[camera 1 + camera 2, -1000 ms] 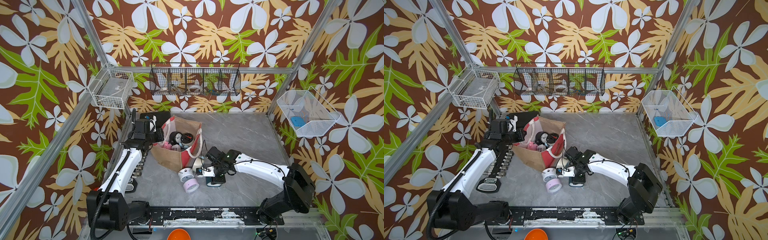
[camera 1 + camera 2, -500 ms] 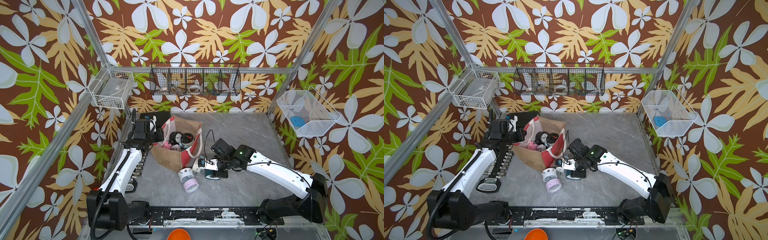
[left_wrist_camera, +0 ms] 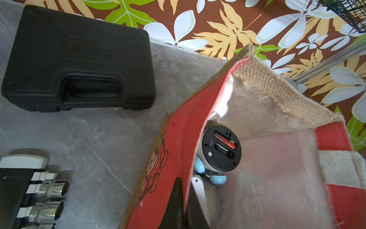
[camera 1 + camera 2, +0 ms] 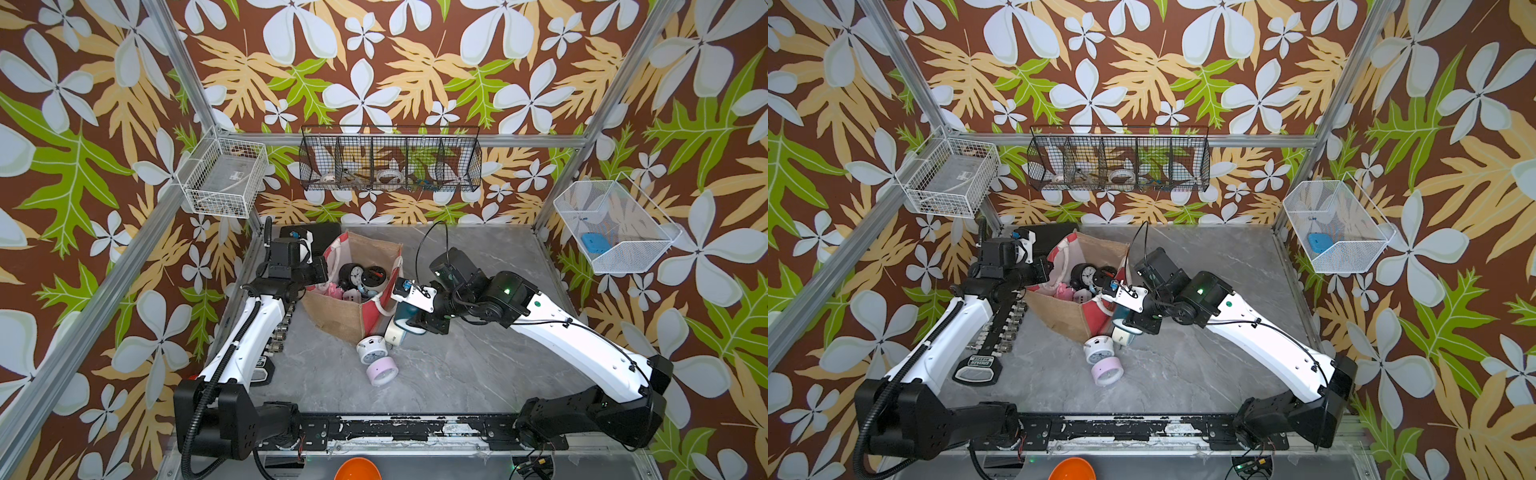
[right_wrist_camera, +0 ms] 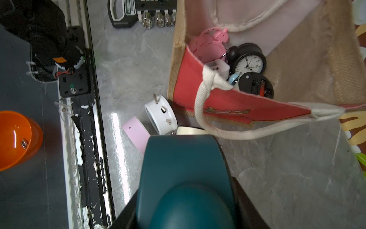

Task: Put the alarm clock into the canvas bag
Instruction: Pick up the alarm from the center of the board, then place the alarm at the canvas bag.

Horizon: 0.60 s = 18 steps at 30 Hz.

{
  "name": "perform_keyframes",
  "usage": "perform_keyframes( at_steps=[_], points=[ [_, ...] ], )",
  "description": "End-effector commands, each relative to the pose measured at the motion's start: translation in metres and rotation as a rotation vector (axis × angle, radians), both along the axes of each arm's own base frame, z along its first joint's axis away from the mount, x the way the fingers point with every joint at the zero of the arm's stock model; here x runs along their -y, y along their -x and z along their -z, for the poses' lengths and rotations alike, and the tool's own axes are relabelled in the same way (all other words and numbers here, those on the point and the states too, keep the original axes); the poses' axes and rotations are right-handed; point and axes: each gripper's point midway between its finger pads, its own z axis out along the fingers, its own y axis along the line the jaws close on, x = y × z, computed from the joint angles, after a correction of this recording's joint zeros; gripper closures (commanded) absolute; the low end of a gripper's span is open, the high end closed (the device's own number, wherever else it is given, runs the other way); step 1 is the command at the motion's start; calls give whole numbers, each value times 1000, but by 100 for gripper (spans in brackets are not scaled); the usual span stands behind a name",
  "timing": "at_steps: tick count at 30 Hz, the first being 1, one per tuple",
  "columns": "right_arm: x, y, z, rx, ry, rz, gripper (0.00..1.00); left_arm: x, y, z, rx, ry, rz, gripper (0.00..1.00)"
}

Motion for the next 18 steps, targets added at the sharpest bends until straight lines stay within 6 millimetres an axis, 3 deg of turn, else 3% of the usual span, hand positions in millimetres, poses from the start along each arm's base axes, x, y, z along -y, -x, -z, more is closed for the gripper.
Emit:
perform_keyframes(
  at_steps=[1, 10, 18],
  points=[
    [-17, -14, -34, 13, -146, 83, 67, 1, -2, -2, 11, 4, 3, 100],
    [-53, -40, -82, -18, -353, 168, 69, 2, -1, -4, 15, 9, 7, 100],
    [-93, -71, -84, -95, -426, 235, 70, 3, -1, -4, 16, 13, 10, 100]
  ],
)
